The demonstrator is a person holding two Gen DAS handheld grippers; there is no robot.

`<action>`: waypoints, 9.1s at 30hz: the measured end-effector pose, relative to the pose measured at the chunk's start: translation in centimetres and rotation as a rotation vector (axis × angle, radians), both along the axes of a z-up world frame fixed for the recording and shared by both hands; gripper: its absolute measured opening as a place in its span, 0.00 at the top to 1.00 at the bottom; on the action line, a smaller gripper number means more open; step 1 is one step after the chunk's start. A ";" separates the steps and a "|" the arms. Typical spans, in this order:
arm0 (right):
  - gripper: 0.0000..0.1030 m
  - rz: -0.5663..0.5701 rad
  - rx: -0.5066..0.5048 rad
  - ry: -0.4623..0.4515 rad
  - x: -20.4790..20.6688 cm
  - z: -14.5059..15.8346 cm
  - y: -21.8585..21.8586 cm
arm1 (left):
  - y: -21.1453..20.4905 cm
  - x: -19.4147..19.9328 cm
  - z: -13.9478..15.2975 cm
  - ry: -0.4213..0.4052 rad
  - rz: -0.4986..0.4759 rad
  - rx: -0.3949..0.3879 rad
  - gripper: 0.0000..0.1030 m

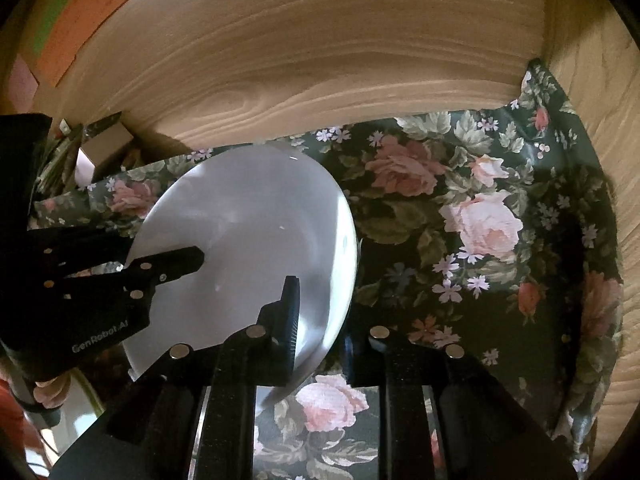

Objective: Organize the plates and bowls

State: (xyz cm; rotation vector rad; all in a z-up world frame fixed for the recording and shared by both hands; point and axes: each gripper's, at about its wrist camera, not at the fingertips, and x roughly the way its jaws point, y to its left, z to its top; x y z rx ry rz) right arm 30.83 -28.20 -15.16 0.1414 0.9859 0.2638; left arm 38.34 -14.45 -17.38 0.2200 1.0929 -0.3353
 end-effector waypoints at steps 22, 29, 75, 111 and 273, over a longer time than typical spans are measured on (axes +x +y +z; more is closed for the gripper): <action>0.85 0.036 0.023 -0.216 -6.7 7.3 3.3 | 4.9 -8.4 7.7 -0.197 0.083 -0.057 0.78; 0.85 0.053 0.022 -0.260 -9.1 8.6 4.8 | 6.5 -11.7 8.9 -0.252 0.100 -0.066 0.78; 0.85 0.340 0.048 -0.304 -16.6 8.2 20.3 | 23.1 -26.5 8.9 -0.327 0.410 -0.149 0.78; 0.85 0.473 0.011 -0.154 -14.5 2.8 27.2 | 29.6 -27.3 3.2 -0.233 0.529 -0.157 0.78; 0.73 0.194 0.076 -0.096 -17.1 2.6 10.3 | 14.8 -26.4 3.1 -0.176 0.348 -0.249 0.58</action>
